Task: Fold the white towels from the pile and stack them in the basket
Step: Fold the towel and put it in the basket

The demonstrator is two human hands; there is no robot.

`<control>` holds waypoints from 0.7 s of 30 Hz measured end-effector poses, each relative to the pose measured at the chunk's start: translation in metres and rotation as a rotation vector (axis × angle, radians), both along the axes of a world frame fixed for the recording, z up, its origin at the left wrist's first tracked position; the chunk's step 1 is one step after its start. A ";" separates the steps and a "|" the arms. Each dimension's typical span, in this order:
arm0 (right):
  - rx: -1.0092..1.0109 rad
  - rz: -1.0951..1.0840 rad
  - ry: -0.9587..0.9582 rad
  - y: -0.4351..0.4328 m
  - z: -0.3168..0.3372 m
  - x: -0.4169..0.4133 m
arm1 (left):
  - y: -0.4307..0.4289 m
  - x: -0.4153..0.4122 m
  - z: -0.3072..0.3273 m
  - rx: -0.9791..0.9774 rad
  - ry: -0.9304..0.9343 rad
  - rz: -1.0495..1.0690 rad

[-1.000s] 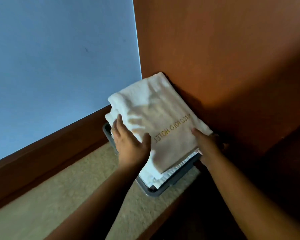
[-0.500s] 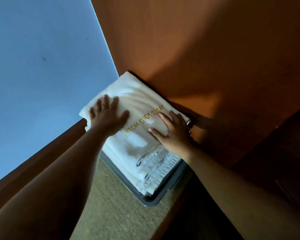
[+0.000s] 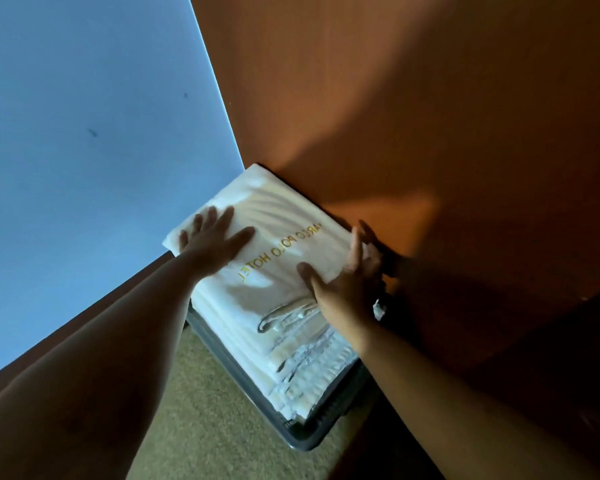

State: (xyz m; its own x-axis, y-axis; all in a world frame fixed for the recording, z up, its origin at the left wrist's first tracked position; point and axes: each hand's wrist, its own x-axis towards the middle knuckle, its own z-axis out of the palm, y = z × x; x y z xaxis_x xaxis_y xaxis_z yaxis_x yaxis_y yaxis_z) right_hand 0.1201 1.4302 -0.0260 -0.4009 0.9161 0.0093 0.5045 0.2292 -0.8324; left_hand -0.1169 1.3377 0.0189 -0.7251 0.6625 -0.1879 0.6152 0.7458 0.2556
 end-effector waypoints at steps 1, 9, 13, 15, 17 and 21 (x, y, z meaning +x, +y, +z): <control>-0.140 -0.109 0.082 -0.006 -0.006 0.003 | -0.006 0.004 0.000 0.044 -0.004 -0.006; -0.841 -0.201 0.524 0.005 -0.007 -0.002 | -0.043 0.097 -0.005 0.535 -0.289 0.609; -0.592 -0.012 0.300 0.019 -0.006 -0.025 | -0.044 0.166 -0.019 0.974 -0.663 0.754; -0.570 0.044 0.187 0.048 -0.065 -0.035 | -0.048 0.189 -0.032 0.986 -0.620 0.627; -0.513 0.030 0.160 0.081 -0.136 -0.037 | -0.057 0.203 -0.040 0.898 -0.487 0.445; -0.480 -0.062 0.071 0.061 -0.114 0.014 | -0.080 0.214 -0.045 0.717 -0.402 0.214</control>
State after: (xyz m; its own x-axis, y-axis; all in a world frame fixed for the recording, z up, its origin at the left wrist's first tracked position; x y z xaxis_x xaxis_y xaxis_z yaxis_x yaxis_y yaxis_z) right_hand 0.1340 1.4910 -0.1398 -0.3591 0.8457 -0.3948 0.4429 -0.2180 -0.8697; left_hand 0.0972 1.2573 -0.0258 -0.8162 0.5760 -0.0446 0.2409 0.4096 0.8799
